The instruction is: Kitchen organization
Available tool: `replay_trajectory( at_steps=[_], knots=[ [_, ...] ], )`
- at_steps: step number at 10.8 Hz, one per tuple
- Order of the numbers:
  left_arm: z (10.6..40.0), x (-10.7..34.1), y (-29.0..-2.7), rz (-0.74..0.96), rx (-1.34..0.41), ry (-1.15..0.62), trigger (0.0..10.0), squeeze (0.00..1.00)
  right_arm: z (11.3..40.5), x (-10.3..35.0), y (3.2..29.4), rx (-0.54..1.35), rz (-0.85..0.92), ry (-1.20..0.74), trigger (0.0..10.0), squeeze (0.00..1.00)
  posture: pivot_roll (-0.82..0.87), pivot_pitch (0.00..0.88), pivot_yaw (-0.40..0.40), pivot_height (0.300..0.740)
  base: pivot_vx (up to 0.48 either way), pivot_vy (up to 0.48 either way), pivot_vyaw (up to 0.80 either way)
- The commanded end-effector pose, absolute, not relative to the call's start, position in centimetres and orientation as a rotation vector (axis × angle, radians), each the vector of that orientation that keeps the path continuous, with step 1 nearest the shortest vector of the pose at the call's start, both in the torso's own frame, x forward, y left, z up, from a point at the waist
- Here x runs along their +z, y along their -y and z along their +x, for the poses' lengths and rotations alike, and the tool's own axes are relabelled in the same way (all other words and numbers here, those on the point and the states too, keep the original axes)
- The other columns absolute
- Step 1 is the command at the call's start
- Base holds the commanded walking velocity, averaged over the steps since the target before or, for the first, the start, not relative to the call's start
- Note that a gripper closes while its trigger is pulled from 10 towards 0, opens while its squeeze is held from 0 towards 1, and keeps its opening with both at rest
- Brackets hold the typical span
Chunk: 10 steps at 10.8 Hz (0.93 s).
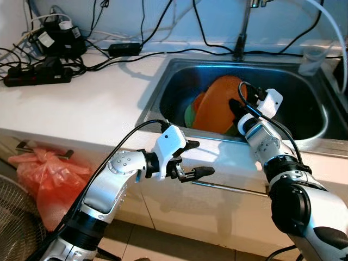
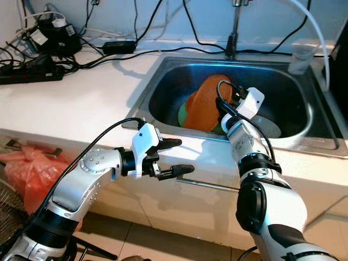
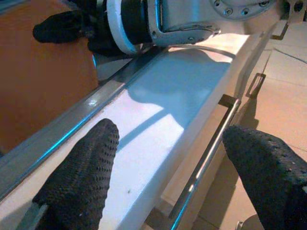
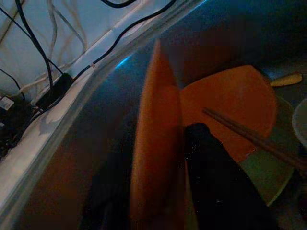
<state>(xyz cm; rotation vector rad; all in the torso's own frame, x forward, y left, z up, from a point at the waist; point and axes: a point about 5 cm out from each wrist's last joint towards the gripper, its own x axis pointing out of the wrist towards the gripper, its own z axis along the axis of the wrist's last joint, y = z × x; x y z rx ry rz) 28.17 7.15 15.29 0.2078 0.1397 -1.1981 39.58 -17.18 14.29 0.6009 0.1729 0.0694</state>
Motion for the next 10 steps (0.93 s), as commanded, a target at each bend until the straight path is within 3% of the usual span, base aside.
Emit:
replay_trajectory(
  at_steps=[1,2,3,10],
  knots=[
    [28.0,15.8,-7.3,0.214,-1.207,-0.134,10.0,0.00,40.0,15.3,16.8,0.089,0.582,-0.134,10.0,0.00,0.11,0.000,0.076,0.740,0.000,0.000,0.00],
    [28.0,15.8,-7.3,0.214,-1.206,-0.139,10.0,0.00,40.0,15.3,16.8,0.087,0.571,-0.137,10.0,0.00,0.11,0.000,0.076,0.740,0.000,0.000,0.00],
    [28.0,15.8,-7.3,0.213,-1.207,-0.140,10.0,0.00,40.0,15.2,16.9,0.085,0.573,-0.140,10.0,1.00,0.11,0.000,0.075,0.740,0.000,0.000,0.00],
    [29.0,15.8,-7.4,0.201,-1.147,-0.122,10.0,0.00,39.9,15.3,17.7,0.077,0.504,-0.126,10.0,1.00,0.10,0.000,0.071,0.740,0.000,0.000,0.00]
  ],
)
